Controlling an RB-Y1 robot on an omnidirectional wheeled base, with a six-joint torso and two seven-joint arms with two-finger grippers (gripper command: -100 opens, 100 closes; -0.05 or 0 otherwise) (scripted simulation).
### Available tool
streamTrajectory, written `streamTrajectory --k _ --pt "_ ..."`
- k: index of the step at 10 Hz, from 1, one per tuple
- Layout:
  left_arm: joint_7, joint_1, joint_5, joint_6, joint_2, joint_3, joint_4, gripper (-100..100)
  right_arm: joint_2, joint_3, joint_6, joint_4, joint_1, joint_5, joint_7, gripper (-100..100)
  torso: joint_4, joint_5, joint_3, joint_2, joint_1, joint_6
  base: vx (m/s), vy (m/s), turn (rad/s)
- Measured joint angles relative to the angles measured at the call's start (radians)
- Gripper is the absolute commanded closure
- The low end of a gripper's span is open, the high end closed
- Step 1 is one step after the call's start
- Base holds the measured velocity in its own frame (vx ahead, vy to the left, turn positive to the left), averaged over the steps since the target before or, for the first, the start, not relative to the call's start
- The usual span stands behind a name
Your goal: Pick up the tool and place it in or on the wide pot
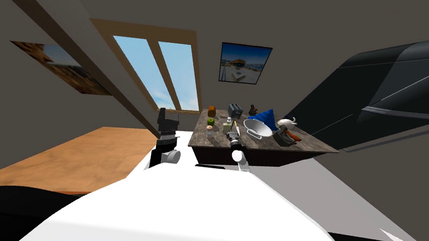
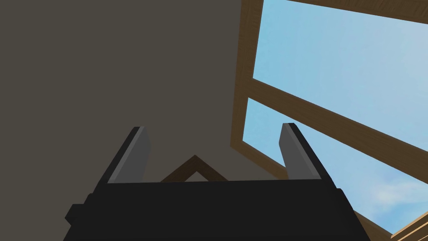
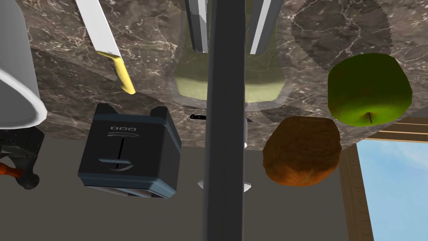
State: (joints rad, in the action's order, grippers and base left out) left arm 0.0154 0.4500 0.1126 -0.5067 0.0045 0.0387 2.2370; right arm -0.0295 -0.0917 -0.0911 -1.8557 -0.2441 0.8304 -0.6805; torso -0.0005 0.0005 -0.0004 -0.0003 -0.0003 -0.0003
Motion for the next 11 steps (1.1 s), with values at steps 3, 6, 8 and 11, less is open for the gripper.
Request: streamTrajectory --k 3,6,8,11 --pt "0.000 0.000 0.000 0.000 0.000 0.000 0.000 0 0.028 -0.001 0.000 -0.001 0.002 0.000 -0.004 100 0.000 0.000 0.000 0.001 -0.001 0.000 -0.026 -0.016 0.046" --pt "0.000 0.000 0.000 0.000 0.000 0.000 0.000 0 0.104 0.018 -0.029 -0.023 0.008 -0.020 -0.024 100 0.000 0.000 0.002 0.005 -0.007 0.001 -0.081 -0.066 0.097" --pt "0.000 0.000 0.000 0.000 0.000 0.000 0.000 0 0.149 0.031 -0.046 -0.039 0.013 -0.033 -0.048 100 0.001 0.000 0.004 0.008 -0.007 0.001 -0.141 -0.127 0.198" --pt "0.000 0.000 0.000 0.000 0.000 0.000 0.000 0 0.193 0.084 -0.114 -0.092 0.033 -0.073 -0.113 100 0.001 -0.001 0.006 0.010 -0.015 0.002 -0.142 -0.185 0.189"
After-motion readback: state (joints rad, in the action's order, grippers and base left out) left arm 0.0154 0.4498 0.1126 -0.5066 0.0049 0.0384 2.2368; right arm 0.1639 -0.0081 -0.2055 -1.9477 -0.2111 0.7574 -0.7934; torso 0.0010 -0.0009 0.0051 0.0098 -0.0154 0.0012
